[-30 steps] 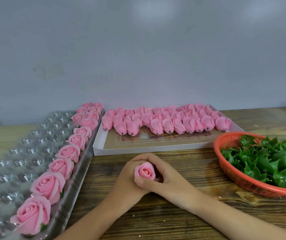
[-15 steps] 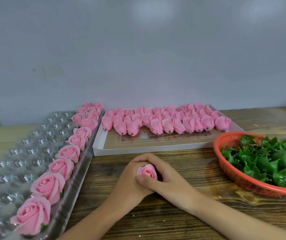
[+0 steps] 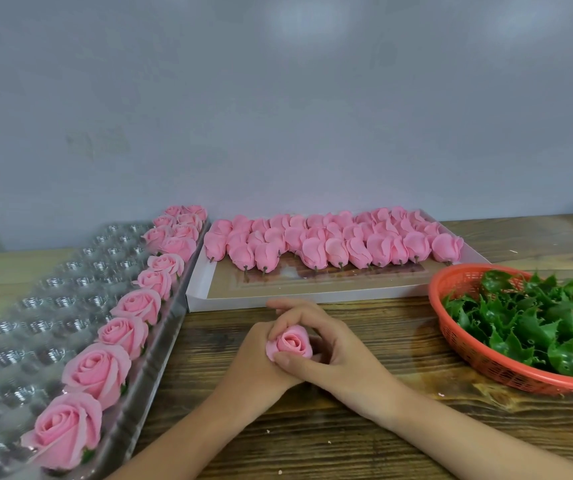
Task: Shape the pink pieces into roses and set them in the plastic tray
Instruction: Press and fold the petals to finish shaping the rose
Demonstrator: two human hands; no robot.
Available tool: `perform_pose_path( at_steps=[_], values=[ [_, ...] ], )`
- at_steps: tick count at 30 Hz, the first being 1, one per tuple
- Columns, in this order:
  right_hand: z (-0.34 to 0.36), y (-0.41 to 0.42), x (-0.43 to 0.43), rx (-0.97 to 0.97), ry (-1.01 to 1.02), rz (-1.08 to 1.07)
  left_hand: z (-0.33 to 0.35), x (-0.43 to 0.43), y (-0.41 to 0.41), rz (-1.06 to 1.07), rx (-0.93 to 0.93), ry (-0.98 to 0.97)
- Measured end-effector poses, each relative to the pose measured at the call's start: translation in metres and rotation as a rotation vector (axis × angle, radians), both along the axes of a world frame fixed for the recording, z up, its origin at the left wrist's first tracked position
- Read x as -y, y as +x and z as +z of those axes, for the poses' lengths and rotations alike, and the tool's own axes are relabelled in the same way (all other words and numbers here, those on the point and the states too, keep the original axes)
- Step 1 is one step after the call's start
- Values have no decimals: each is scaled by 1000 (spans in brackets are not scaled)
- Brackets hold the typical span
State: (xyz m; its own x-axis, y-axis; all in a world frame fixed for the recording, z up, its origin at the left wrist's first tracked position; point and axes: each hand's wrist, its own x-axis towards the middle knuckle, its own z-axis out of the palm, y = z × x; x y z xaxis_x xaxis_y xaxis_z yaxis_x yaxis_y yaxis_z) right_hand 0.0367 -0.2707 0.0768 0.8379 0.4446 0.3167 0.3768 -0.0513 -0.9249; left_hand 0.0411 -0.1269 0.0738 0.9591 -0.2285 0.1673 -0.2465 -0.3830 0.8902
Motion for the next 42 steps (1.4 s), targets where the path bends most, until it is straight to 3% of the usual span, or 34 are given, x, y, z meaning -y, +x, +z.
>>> perform_pose_path(
  at_steps=[4, 9, 13, 16, 20, 42],
  values=[
    [2, -1, 1, 15, 18, 1, 9, 2, 3, -89, 133, 145],
    [3, -3, 1, 52, 33, -4, 5, 1, 4, -92, 124, 137],
    [3, -2, 0, 23, -8, -21, -6, -3, 1, 50, -44, -47],
    [4, -2, 0, 28, 22, -32, -4, -3, 1, 75, -6, -4],
    [4, -2, 0, 48, 18, -35, 9, 3, 4, -112, 122, 196],
    [1, -3, -1, 123, -6, -17, 13, 6, -1, -92, 84, 248]
  ],
)
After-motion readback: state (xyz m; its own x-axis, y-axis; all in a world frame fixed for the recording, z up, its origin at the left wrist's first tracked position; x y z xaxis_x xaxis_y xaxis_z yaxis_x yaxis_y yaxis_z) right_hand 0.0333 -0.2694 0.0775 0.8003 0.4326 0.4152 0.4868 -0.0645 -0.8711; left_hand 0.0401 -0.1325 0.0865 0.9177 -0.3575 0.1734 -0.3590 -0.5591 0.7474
